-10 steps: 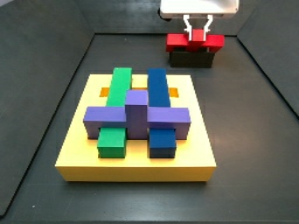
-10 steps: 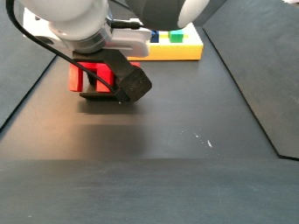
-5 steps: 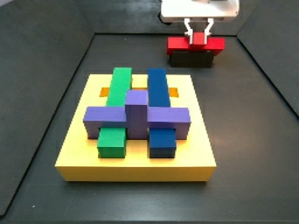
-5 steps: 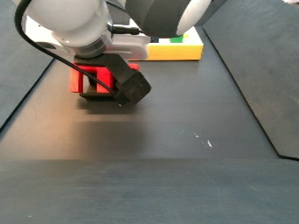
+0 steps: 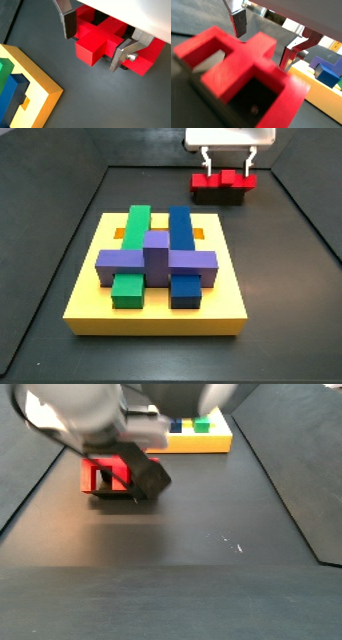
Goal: Pick up the red object. Move up. Place the red object on the fixture. Regrasp the red object. Move to above the board. Insert the red object.
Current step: Regrasp the red object.
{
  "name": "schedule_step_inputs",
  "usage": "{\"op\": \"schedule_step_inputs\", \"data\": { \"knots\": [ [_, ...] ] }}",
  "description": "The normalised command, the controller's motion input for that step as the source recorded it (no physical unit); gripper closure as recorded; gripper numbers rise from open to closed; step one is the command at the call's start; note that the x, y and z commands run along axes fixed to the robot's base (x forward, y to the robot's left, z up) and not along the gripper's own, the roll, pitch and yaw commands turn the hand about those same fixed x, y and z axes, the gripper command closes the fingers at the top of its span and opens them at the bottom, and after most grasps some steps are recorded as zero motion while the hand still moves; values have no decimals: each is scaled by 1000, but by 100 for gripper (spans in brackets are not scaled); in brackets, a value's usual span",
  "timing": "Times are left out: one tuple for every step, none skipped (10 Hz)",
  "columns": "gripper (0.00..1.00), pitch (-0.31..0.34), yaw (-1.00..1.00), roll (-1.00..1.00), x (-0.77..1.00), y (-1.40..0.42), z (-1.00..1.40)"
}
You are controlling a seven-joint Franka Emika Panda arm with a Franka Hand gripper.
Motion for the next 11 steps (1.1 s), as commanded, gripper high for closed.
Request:
{"op": "schedule_step_inputs", "data": {
  "knots": [
    [0, -60, 63, 891, 20, -134, 406],
    [0, -29, 6, 1000, 0, -106, 423],
    [0, -131, 20, 1000, 0, -94, 406],
    [0, -180, 37, 1000, 40, -77, 331],
    [0, -131, 40, 1000, 60, -34, 251],
    [0, -103, 49, 1000, 89, 0, 140],
    [0, -91, 46, 1000, 63, 0, 43],
    [0, 0, 80, 1000, 20, 0, 20],
    [0, 0, 123, 1000, 46, -54, 26],
    [0, 0, 123, 1000, 40, -57, 26],
    [0, 0, 123, 1000, 34, -57, 26]
  ]
}}
